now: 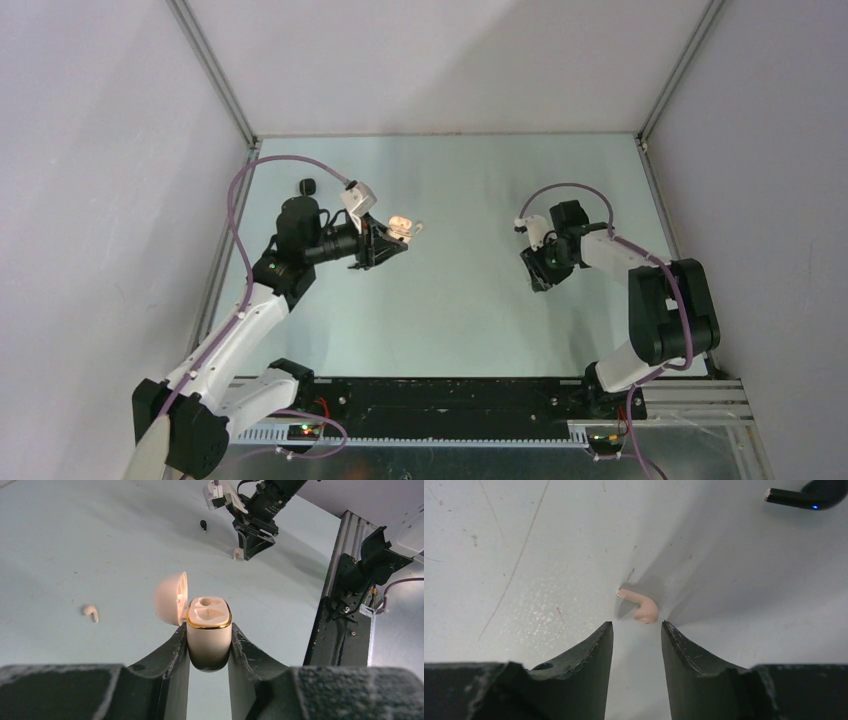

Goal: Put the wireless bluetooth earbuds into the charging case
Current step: Pick up the left earbud from the center of the board.

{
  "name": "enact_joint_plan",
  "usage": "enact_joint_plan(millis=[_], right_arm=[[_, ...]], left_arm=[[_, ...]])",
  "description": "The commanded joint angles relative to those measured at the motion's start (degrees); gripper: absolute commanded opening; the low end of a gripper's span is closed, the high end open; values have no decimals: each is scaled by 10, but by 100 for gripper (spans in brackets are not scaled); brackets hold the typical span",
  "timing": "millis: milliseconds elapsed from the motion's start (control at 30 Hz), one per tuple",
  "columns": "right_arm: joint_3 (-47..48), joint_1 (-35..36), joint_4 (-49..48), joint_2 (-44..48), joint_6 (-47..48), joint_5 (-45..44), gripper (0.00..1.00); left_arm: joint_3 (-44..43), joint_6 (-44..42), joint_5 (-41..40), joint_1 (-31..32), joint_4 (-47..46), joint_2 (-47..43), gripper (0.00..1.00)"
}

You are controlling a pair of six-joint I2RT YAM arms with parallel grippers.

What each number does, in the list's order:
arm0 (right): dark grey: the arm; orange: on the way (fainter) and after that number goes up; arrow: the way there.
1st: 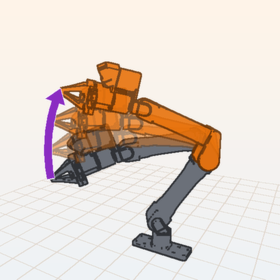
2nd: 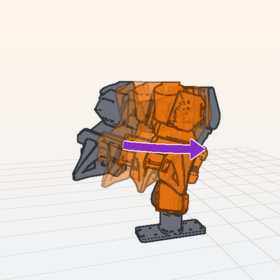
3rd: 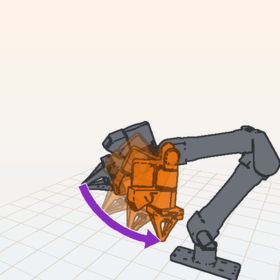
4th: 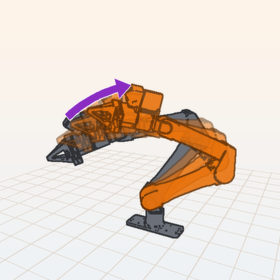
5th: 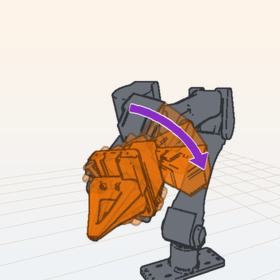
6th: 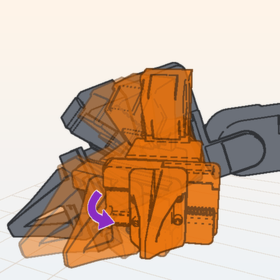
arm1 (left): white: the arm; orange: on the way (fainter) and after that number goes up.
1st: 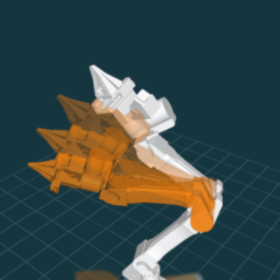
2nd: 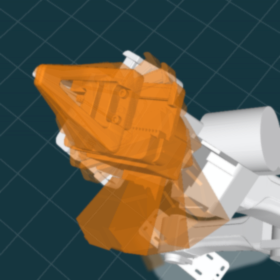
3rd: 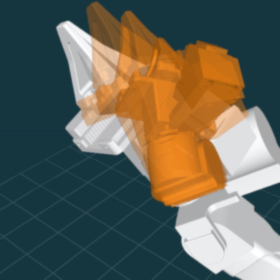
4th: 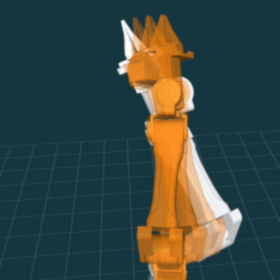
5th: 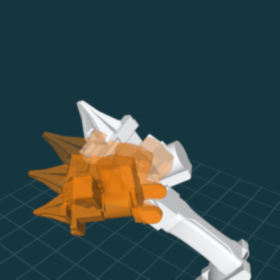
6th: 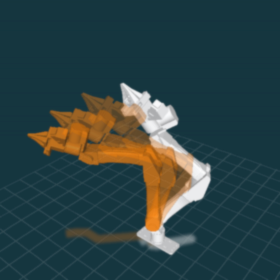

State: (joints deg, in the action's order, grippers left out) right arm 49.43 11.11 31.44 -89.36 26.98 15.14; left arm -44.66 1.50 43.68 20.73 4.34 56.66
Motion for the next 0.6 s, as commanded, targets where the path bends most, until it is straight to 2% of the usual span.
enact_joint_plan(millis=[0, 433, 567], right_arm=[[28, -4, -3, -11, -8, 38, 44], [47, -25, 0, -48, -30, 33, 39], [49, -25, 10, -52, -24, 50, 33]], left_arm=[[0, -12, 6, 3, -22, -4, 0], [0, -12, 7, 3, -21, -6, 0], [1, -12, 7, 3, -21, -6, 0]])
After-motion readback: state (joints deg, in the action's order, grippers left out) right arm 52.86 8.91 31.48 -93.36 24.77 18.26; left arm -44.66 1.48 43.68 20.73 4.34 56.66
